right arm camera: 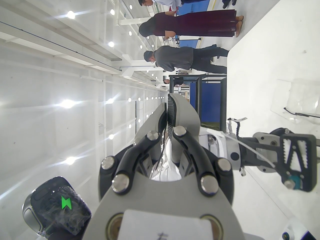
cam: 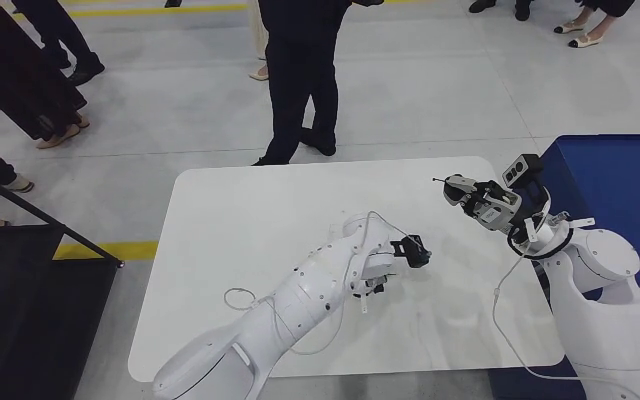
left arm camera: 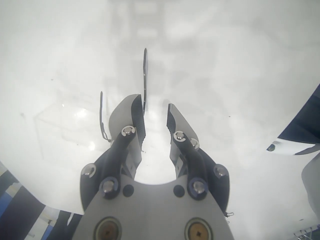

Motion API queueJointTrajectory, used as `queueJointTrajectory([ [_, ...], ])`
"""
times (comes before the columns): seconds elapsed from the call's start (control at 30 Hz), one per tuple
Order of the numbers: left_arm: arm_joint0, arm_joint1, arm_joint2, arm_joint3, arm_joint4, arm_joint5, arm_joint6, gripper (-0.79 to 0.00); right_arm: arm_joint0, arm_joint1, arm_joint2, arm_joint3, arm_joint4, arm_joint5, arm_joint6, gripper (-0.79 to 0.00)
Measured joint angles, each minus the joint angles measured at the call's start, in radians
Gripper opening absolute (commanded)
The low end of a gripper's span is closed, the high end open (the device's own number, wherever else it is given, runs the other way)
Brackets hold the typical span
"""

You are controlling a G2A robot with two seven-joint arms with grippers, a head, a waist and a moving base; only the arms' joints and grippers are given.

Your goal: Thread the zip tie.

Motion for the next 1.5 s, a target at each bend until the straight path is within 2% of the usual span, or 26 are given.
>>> queueJointTrajectory([
  [0.27, -0.009, -0.004, 0.013, 0.029, 0.019, 0.018, 0.017, -0.610, 0.000, 0.000, 0.000, 0.000, 0.000, 0.000, 0.000, -0.785],
  [0.43, -0.015, -0.021, 0.039, 0.058, 0.023, 0.030, 0.039, -0.613, 0.000, 0.000, 0.000, 0.000, 0.000, 0.000, 0.000, -0.785],
  [0.6, -0.034, -0.038, 0.053, 0.103, 0.021, 0.037, 0.069, -0.650, 0.000, 0.000, 0.000, 0.000, 0.000, 0.000, 0.000, -0.785],
  [0.73, -0.049, -0.051, 0.066, 0.145, 0.043, 0.067, 0.090, -0.634, 0.000, 0.000, 0.000, 0.000, 0.000, 0.000, 0.000, -0.785],
  [1.3, -0.092, -0.106, 0.089, 0.274, -0.004, 0.005, 0.150, -0.634, 0.000, 0.000, 0.000, 0.000, 0.000, 0.000, 0.000, -0.785],
  [1.5, -0.099, -0.123, 0.095, 0.319, -0.016, -0.007, 0.160, -0.720, 0.000, 0.000, 0.000, 0.000, 0.000, 0.000, 0.000, -0.785],
])
